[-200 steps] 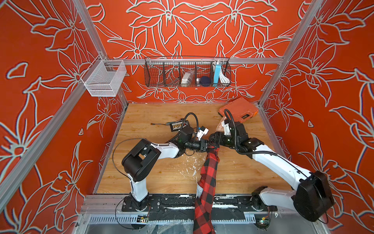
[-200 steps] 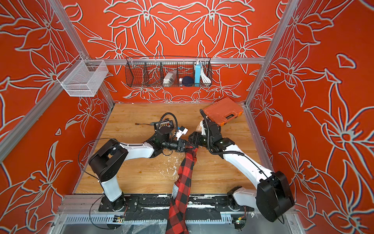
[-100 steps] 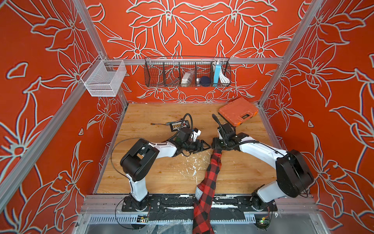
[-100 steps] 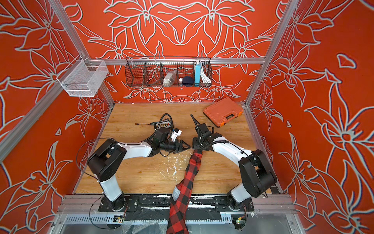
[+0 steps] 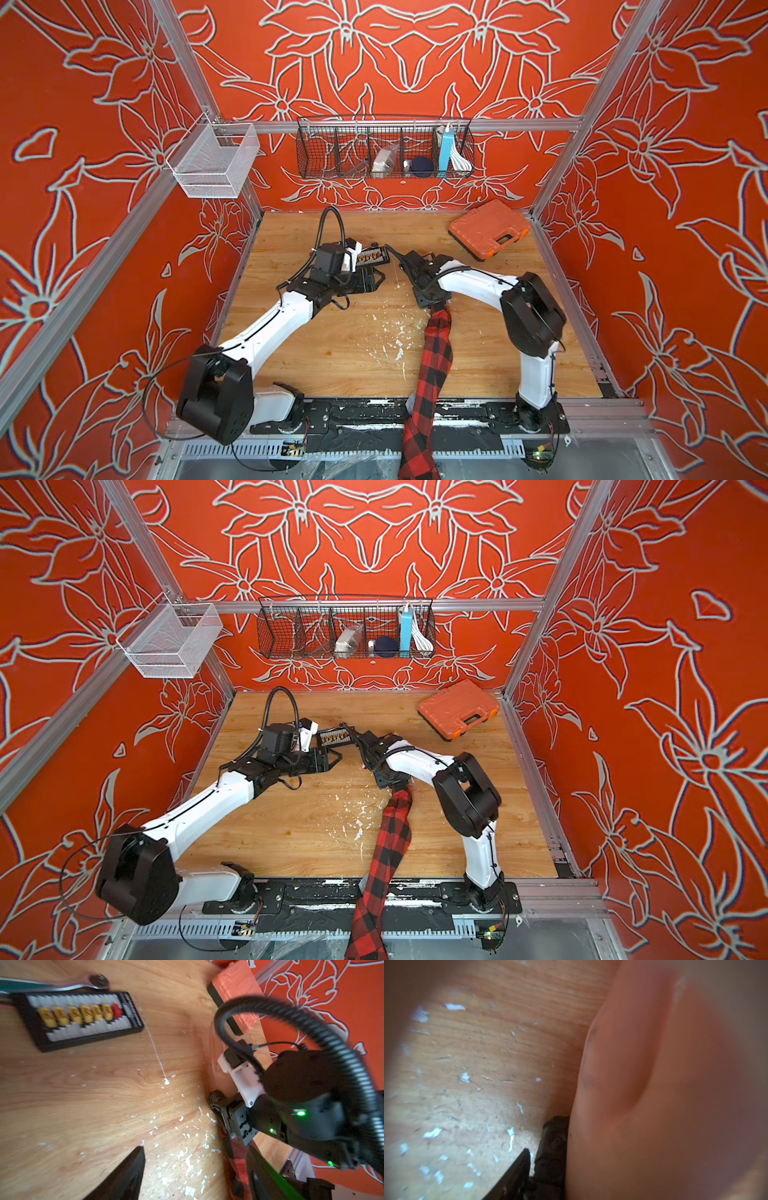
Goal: Take off the watch
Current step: Adjust the hand at the center of the board.
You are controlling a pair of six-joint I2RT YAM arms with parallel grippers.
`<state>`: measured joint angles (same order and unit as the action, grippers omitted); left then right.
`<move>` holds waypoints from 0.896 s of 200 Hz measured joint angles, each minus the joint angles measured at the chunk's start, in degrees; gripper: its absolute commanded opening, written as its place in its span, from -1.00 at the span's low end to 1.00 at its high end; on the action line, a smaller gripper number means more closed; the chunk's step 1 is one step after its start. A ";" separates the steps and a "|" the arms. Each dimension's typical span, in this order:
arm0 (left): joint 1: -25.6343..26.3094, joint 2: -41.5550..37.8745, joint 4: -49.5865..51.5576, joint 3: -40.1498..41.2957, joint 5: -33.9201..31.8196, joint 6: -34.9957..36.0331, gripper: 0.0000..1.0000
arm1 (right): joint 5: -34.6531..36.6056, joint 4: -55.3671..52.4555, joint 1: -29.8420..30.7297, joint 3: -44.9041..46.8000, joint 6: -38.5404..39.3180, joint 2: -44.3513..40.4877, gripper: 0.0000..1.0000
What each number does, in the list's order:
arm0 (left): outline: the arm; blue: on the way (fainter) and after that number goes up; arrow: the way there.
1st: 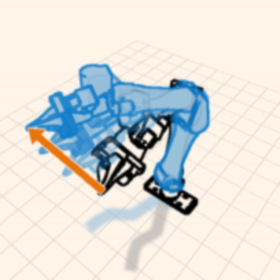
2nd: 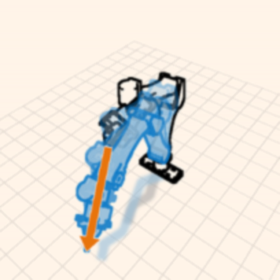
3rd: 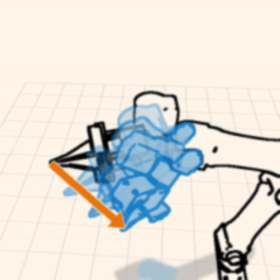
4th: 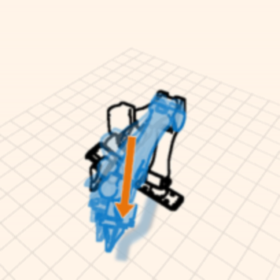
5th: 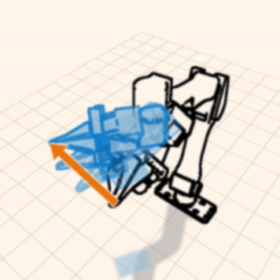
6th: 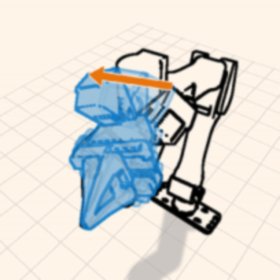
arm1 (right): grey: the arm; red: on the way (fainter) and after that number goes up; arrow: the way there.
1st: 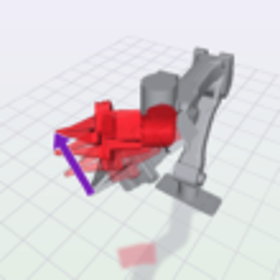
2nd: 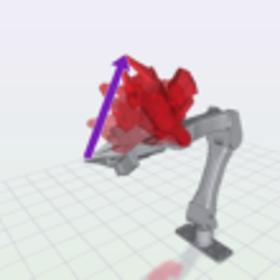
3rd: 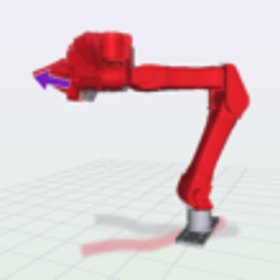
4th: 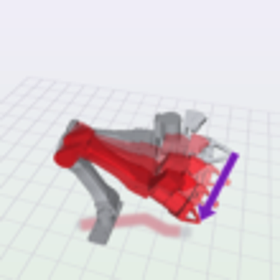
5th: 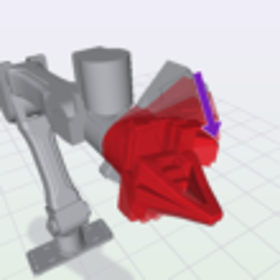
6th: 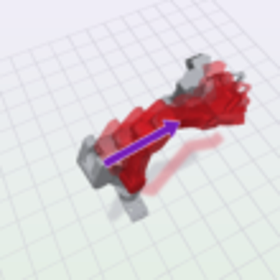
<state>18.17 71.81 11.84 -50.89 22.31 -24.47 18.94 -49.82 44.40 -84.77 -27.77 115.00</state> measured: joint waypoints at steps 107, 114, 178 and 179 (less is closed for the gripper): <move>-1.36 -9.66 9.99 0.00 -8.72 4.13 0.67 | -0.04 -5.53 6.71 -10.93 1.57 5.49 0.65; -1.36 -9.66 10.25 -0.02 -8.92 4.15 0.67 | -1.11 -5.35 6.71 -10.91 1.57 4.76 0.66; -1.11 -7.37 11.72 -1.36 -8.07 3.67 0.56 | -14.45 2.25 2.38 -1.92 1.27 -11.50 0.65; -1.09 -7.30 11.74 -1.40 -8.07 3.67 0.55 | -14.80 2.58 2.14 -1.55 1.29 -11.98 0.64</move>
<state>17.08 64.51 23.57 -52.29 14.24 -20.80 4.14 -47.24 46.54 -86.32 -26.48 103.02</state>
